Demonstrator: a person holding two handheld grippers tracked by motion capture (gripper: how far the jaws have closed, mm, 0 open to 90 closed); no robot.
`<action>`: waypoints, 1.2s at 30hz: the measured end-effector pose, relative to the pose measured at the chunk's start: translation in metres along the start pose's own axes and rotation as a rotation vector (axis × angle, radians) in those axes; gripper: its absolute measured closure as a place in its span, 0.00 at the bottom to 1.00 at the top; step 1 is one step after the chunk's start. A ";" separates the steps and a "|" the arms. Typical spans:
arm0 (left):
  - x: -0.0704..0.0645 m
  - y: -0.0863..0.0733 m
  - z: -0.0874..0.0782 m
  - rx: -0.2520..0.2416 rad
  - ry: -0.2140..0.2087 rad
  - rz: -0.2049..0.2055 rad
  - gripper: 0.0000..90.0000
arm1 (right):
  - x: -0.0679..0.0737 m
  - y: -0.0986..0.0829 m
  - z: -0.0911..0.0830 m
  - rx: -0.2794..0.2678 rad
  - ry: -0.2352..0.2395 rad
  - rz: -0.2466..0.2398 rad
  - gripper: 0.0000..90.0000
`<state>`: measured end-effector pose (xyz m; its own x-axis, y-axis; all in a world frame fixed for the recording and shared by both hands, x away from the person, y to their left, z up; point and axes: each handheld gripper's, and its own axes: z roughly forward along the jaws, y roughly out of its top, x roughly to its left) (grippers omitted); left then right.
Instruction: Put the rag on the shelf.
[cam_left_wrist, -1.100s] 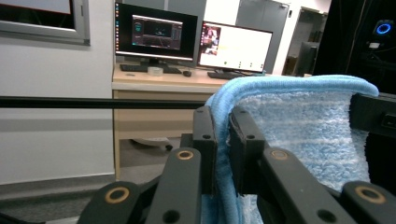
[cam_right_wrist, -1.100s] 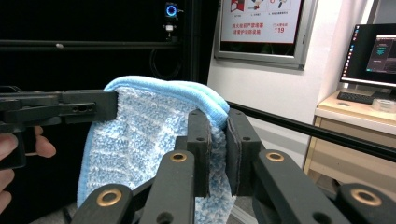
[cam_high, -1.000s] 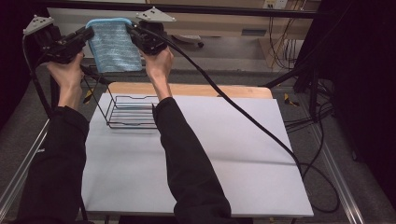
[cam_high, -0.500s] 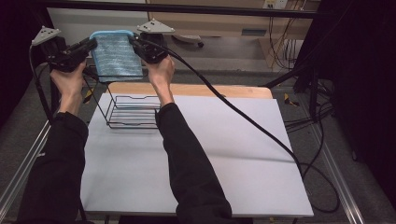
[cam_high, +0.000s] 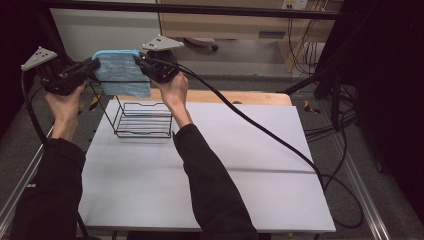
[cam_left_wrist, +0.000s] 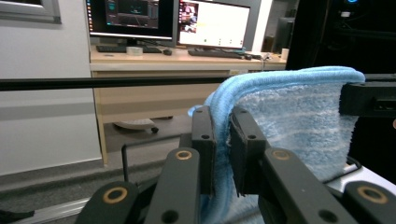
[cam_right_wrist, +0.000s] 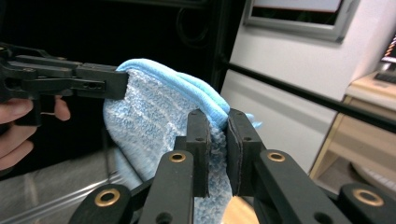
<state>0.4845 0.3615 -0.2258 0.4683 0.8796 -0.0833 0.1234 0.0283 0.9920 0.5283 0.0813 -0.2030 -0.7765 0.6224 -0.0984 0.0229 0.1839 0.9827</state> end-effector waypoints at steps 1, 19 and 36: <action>0.000 -0.002 -0.003 -0.003 -0.006 -0.003 0.89 | 0.002 0.000 -0.001 0.008 0.007 -0.001 0.90; -0.018 -0.001 -0.038 0.047 -0.001 0.022 0.81 | 0.018 -0.008 -0.023 0.115 0.085 -0.060 0.90; -0.036 0.025 -0.003 0.213 0.036 -0.013 0.93 | 0.034 -0.023 -0.027 0.146 0.095 -0.198 0.88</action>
<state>0.4681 0.3320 -0.1980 0.4341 0.8964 -0.0892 0.3130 -0.0573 0.9480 0.4844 0.0776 -0.2247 -0.8304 0.4904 -0.2645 -0.0500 0.4073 0.9119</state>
